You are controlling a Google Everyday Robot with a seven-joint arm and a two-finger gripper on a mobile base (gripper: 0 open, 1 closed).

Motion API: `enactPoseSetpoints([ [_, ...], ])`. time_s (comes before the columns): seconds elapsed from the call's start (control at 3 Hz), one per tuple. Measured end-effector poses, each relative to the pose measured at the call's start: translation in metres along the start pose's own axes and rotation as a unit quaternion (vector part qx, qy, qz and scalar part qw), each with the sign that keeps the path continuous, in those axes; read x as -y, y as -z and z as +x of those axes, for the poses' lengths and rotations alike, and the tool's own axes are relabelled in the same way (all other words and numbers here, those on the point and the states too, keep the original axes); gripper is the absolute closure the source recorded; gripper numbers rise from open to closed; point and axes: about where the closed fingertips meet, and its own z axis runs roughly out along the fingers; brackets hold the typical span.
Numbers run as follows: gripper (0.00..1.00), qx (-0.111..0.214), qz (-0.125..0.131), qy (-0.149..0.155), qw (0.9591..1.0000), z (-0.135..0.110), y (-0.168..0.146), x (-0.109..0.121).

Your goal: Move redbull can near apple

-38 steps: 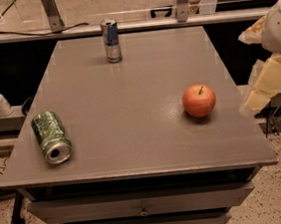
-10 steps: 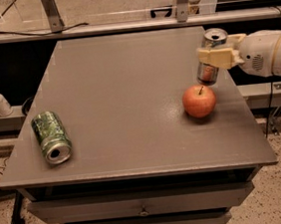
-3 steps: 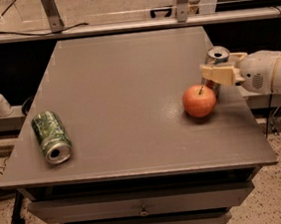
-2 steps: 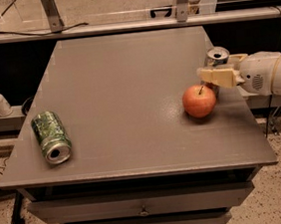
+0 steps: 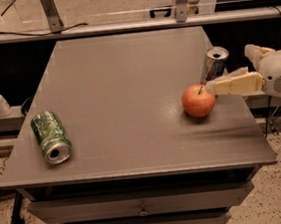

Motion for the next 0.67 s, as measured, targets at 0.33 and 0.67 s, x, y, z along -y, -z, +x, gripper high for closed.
enactPoseSetpoints([
  [0.33, 0.00, 0.017, 0.018, 0.022, 0.9994, -0.0239, 0.0528, -0.0056],
  [0.67, 0.00, 0.017, 0.022, 0.021, 0.9994, -0.0229, 0.0588, -0.0053],
])
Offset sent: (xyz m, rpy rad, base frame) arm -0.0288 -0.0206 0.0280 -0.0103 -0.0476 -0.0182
